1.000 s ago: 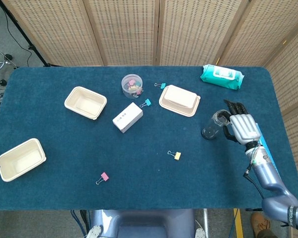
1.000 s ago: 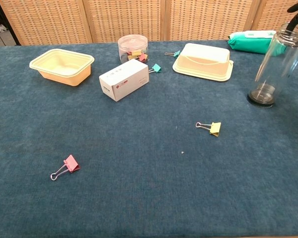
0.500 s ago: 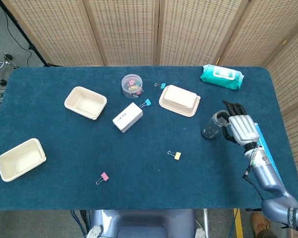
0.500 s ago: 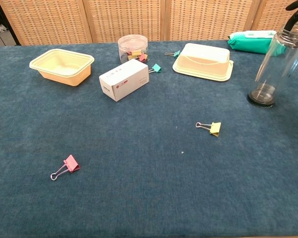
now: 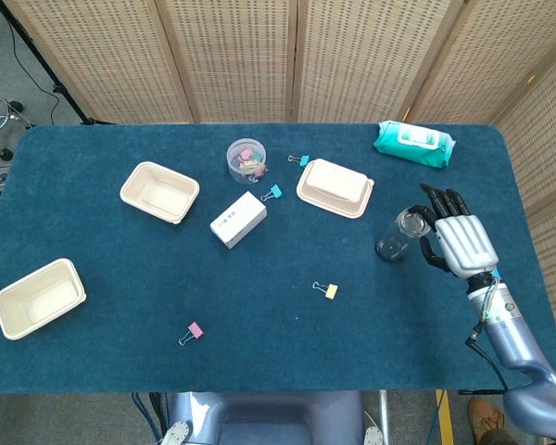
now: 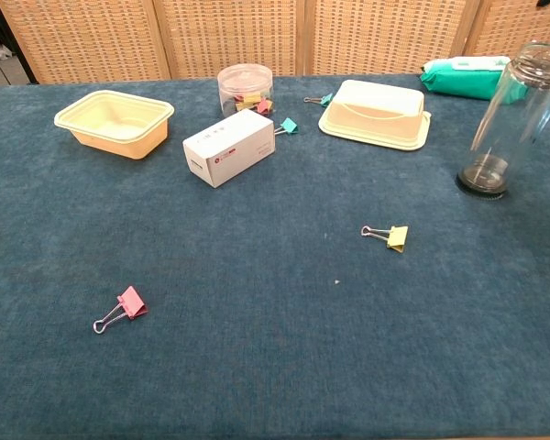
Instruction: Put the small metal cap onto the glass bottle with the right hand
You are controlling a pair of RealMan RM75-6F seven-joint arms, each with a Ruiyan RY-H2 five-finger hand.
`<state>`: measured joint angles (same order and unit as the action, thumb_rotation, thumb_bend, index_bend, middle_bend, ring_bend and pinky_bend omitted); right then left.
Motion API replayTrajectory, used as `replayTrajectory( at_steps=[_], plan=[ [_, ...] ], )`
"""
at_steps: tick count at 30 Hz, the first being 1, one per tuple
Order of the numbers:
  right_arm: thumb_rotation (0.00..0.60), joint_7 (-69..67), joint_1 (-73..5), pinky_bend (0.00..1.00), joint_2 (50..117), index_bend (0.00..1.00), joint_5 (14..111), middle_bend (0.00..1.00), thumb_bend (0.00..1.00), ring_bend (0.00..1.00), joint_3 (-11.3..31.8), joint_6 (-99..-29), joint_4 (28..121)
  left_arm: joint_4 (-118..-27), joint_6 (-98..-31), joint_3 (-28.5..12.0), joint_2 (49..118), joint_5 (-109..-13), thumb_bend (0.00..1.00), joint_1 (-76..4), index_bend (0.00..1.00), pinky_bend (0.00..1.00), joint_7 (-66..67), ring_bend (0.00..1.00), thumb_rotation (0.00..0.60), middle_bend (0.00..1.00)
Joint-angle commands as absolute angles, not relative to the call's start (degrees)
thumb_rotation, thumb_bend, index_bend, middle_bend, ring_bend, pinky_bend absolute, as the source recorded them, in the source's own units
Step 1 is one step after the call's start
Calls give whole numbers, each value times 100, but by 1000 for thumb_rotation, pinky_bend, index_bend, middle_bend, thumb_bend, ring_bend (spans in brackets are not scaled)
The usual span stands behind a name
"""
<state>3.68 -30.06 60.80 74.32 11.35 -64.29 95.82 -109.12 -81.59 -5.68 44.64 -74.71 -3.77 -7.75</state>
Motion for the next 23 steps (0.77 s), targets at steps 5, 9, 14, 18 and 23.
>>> replayTrajectory(
  at_steps=[5, 9, 14, 18, 23],
  plan=[
    [600, -371, -2203, 0, 5823, 0, 8596, 0, 157, 0, 761, -7770, 9396, -10851, -8250, -495, 4576, -7501, 37, -296, 0, 0, -662, 0, 600, 0],
    [600, -496, -1839, 0, 6040, 0, 8838, 0, 154, 0, 550, -8261, 9084, -10735, -8377, -455, 4726, -7567, 37, -227, 0, 0, -598, 0, 600, 0],
    [600, -555, -1378, 0, 6414, 0, 8908, 0, 147, 0, 291, -8682, 8735, -10388, -8624, -368, 5035, -7724, 37, -71, 0, 0, -619, 0, 600, 0],
    [600, -203, -1091, 0, 6600, 0, 8923, 0, 117, 0, 223, -9006, 8656, -10145, -8768, -375, 5176, -7784, 37, -4, 0, 0, -654, 0, 600, 0],
    [600, -14, -898, 0, 6681, 0, 8977, 0, 104, 0, 227, -9263, 8756, -10118, -8777, -378, 5176, -7791, 37, 26, 0, 0, -698, 0, 600, 0]
  ],
)
